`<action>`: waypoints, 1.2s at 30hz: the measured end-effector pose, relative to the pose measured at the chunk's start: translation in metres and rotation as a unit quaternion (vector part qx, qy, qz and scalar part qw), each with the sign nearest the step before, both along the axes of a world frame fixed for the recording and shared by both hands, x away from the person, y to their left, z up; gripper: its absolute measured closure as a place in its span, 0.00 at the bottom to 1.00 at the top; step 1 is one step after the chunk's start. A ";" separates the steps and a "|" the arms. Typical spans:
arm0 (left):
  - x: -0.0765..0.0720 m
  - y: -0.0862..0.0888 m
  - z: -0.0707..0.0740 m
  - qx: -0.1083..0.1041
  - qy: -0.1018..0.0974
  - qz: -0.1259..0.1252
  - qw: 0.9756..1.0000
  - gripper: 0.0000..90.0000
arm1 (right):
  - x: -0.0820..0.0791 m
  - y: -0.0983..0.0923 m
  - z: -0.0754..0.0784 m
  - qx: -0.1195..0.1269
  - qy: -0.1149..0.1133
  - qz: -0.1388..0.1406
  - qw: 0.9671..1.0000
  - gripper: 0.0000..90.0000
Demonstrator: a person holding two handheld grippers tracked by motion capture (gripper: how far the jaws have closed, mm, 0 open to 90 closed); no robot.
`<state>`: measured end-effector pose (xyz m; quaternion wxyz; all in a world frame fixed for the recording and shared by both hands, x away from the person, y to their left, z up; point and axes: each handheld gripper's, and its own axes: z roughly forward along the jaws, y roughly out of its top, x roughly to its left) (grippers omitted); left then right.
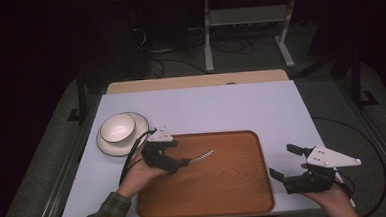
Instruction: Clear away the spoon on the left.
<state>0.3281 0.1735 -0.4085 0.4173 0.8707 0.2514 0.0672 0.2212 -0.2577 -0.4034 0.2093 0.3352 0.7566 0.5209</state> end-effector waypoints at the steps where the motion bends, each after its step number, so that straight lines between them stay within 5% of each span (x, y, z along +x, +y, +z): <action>1: -0.002 0.004 0.003 -0.006 -0.006 0.004 1.000 0.18 | 0.000 0.000 0.000 -0.001 0.000 0.000 1.000 0.05; 13: -0.022 0.044 0.018 -0.052 -0.044 0.035 0.997 0.17 | 0.000 -0.001 0.001 0.003 -0.002 -0.003 1.000 0.05; 28: -0.050 0.084 0.018 -0.075 -0.074 0.073 0.992 0.17 | -0.001 -0.001 0.003 0.007 -0.007 -0.006 1.000 0.05; 36: -0.065 0.100 0.013 -0.069 -0.085 0.086 0.990 0.17 | -0.002 -0.002 0.004 0.010 -0.011 -0.007 1.000 0.05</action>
